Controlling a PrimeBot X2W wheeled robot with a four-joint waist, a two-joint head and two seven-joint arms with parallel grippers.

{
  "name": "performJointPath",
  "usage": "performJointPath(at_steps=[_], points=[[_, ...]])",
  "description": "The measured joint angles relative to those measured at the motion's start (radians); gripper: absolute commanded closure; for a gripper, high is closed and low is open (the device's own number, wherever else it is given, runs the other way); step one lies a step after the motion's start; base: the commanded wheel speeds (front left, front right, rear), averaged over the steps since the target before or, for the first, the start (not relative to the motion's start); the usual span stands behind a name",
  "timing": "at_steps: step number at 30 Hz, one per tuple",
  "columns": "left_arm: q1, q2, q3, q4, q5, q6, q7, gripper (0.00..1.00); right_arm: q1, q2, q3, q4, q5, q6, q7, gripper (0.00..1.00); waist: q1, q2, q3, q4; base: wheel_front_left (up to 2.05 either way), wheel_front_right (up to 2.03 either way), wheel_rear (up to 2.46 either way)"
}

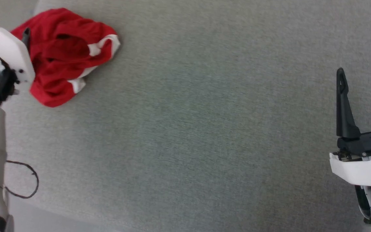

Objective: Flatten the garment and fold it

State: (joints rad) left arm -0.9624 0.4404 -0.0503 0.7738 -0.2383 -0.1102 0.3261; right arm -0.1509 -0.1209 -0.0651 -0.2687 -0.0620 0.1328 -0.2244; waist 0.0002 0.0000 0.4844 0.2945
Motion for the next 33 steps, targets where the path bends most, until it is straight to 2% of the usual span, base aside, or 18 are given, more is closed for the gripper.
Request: performJointPath(at_steps=[8,16,17,21,24,29,33], points=[[-0.055,0.053,-0.115,0.058,-0.235,-0.005,0.300,0.00,-0.030,-0.003,0.008,-0.033,-0.009,0.000,-0.016,0.00,0.0000,0.0000,0.079,-0.052,0.00,0.00,0.00],[-0.104,0.137,-0.197,0.072,-0.386,-0.014,0.419,0.00,-0.045,-0.006,0.015,-0.043,-0.017,0.000,-0.032,0.00,-0.0002,0.0000,0.142,-0.080,0.00,0.00,0.00],[-0.104,0.144,-0.210,0.068,-0.396,-0.014,0.418,0.98,-0.046,-0.006,0.016,-0.042,-0.017,0.000,-0.032,0.00,-0.0001,0.0000,0.142,-0.082,0.00,0.00,0.00],[-0.104,0.155,-0.256,0.051,-0.420,-0.014,0.390,1.00,-0.045,-0.004,0.021,-0.037,-0.017,0.000,-0.032,0.00,0.0000,0.0000,0.123,-0.086,0.00,0.00,0.00],[-0.104,0.163,-0.244,0.048,-0.469,-0.014,0.338,1.00,-0.044,0.011,0.000,-0.032,-0.016,0.000,-0.033,0.00,-0.0001,0.0000,0.094,-0.085,0.00,0.00,0.00],[-0.109,0.220,-0.296,-0.025,-0.476,-0.014,0.282,1.00,-0.010,0.028,-0.024,-0.006,-0.016,0.000,-0.033,0.00,-0.0002,0.0000,0.029,-0.086,0.00,0.00,0.00],[-0.152,0.260,-0.385,-0.114,-0.465,-0.014,0.235,1.00,0.032,0.043,-0.038,0.007,-0.015,0.000,-0.033,0.00,-0.0003,0.0000,-0.035,-0.088,0.00,0.00,0.00]])
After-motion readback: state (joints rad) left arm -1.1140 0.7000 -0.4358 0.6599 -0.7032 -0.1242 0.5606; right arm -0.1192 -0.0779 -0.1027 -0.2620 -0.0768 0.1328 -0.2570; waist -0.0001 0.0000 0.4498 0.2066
